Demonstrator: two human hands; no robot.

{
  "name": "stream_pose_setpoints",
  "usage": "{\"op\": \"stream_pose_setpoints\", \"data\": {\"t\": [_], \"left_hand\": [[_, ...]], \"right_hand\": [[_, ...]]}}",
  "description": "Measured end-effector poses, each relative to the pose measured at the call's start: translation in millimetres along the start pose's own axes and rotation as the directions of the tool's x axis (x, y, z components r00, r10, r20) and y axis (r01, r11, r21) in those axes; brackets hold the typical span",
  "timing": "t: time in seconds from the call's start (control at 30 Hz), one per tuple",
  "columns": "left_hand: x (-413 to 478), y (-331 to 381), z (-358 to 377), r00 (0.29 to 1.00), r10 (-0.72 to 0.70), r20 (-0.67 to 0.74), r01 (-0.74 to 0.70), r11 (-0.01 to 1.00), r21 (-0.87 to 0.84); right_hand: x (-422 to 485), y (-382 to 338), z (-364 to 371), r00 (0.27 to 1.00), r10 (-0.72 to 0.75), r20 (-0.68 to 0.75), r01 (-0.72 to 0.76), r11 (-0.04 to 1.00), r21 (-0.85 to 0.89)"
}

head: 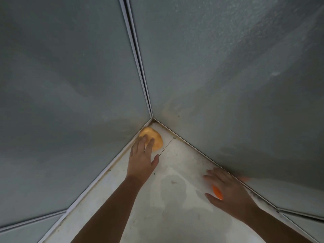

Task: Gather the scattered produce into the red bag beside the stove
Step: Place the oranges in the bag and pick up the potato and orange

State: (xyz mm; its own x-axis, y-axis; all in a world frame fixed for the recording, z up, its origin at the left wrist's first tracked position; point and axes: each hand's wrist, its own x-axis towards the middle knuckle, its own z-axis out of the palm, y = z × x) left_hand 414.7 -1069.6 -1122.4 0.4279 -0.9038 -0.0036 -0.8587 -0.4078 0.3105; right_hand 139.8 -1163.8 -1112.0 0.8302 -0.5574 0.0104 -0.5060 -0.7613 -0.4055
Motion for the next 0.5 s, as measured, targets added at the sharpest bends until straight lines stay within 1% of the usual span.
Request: {"op": "stream_pose_setpoints", "data": {"t": [0.13,0.27,0.4,0.5], "left_hand": [[11.1,5.8,6.0,1.0,-0.03,-0.001,0.03,1.0,-0.009],[21.0,7.9,11.2,0.995,-0.101,0.001,0.101,0.993,-0.064],[28.2,9.0,12.3,0.992,-0.129,0.006,0.129,0.991,-0.026],[30.9,8.3,13.1,0.99,-0.139,0.0,0.139,0.99,-0.013]], "right_hand": [[-4.0,2.9,1.6,1.0,-0.009,-0.004,0.009,1.0,0.028],[-13.6,10.2,7.3,0.999,-0.021,0.028,0.02,1.0,0.018],[-25.2,18.5,11.8,0.997,-0.032,0.064,0.032,0.999,-0.006],[-31.2,21.7,7.8,0.997,-0.003,0.082,0.001,0.999,0.034]]}}
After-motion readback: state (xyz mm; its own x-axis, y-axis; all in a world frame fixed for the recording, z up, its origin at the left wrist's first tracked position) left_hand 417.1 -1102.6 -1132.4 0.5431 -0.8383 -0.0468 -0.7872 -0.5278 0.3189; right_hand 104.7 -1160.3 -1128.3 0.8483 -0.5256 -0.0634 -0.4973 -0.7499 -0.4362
